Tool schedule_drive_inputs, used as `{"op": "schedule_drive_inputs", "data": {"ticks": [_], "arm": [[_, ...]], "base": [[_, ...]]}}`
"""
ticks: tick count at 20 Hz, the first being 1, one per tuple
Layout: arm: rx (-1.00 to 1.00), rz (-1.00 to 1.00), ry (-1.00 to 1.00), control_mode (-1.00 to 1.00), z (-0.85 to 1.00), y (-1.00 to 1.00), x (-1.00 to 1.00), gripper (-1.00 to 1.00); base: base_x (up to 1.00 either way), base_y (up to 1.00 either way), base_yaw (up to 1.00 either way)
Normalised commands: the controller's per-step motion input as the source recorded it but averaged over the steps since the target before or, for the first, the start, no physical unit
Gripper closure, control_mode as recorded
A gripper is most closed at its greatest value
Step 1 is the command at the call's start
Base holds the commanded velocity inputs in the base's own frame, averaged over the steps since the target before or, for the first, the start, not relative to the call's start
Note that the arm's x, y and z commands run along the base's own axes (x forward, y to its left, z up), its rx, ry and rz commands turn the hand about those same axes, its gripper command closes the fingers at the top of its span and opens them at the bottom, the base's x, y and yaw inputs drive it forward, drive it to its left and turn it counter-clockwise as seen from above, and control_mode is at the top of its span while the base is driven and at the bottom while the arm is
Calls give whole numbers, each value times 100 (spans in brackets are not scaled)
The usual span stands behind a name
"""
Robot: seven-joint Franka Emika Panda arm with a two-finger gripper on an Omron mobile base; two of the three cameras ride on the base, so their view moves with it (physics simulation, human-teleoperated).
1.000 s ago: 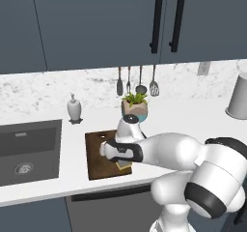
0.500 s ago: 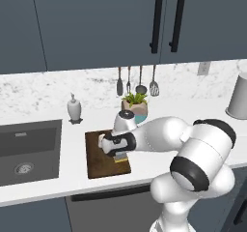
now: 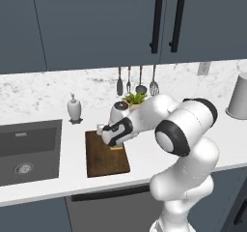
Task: Pick up the sponge from the counter and clean the cutting board by briefly scrubbing or pressing down on the cutting board. Once finished, release the sponge.
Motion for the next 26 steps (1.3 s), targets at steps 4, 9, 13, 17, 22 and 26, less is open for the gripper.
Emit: {"op": "schedule_drive_inputs", "data": {"ticks": [4,9,13,17,22,26], "arm": [[0,-12,-2,-100,0,1,70,100],[-1,-10,-8,-100,0,29,43,100],[0,-10,-8,-100,-3,46,22,100],[0,-8,-8,-100,-25,27,-4,100],[0,-2,-5,-100,-35,0,-30,100],[0,0,-4,-100,-32,-1,-53,100]], "base": [[0,0,0],[0,0,0],[0,0,0],[0,0,0],[0,0,0],[0,0,0]]}}
